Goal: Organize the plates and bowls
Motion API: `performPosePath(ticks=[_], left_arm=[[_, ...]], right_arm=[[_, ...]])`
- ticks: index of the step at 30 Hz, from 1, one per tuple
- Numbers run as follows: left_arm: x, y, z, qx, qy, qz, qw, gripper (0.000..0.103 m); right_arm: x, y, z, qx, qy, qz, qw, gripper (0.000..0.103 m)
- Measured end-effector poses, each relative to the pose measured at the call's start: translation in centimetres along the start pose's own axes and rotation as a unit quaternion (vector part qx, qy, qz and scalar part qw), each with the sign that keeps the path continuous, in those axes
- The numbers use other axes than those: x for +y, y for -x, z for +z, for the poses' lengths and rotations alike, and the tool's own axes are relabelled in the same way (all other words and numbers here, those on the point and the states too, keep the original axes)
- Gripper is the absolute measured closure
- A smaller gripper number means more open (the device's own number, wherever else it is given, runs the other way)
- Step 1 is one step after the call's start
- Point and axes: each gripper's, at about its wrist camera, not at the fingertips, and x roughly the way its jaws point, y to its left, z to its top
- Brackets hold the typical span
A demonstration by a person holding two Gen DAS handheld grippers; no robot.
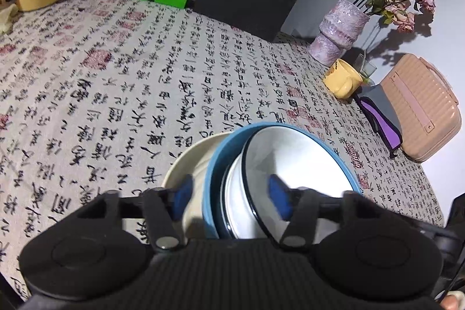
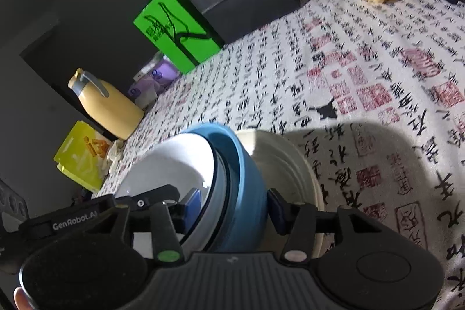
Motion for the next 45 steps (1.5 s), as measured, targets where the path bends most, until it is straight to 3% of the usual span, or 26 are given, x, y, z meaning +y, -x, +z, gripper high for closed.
performPosePath(ticks=[4, 7, 10, 12, 19, 32, 45], left_arm=[[0.0, 1.2, -0.1, -0.025, -0.012, 0.001, 0.9996, 0.020], [0.2, 2.5, -0.4, -0.052, -0.016, -0.011, 0.9985, 0.014], [0.5, 4.3, -0.9, -0.094, -0.025, -0.009, 0.9953, 0.000], [0.6, 5.5, -1.4, -0.126, -0.034, -0.002, 0.9915, 0.000], [0.4, 8.4, -3.9, -0.184, -0.071, 0.031, 0.9798, 0.000], [0.9, 13.6, -9.8, -0.237, -0.098, 0.034, 0.9658, 0.000], [1.9, 17.0, -15.7, -0.252, -0.125, 0.044, 0.9587, 0.000]], right_arm=[[0.2, 1.4, 0.0, -0.029, 0.014, -0.004, 0.999, 0.035], [0.1, 2.5, -0.1, -0.047, 0.022, 0.001, 0.999, 0.025], [0.3, 3.8, -0.6, -0.071, 0.044, -0.003, 0.996, 0.012], [0.6, 4.7, -1.1, -0.092, 0.066, -0.016, 0.993, 0.001], [2.7, 7.0, -3.9, -0.155, 0.162, -0.083, 0.971, 0.000], [5.7, 11.3, -9.4, -0.186, 0.226, -0.093, 0.952, 0.000], [6.5, 14.8, -15.1, -0.184, 0.259, -0.106, 0.942, 0.000]])
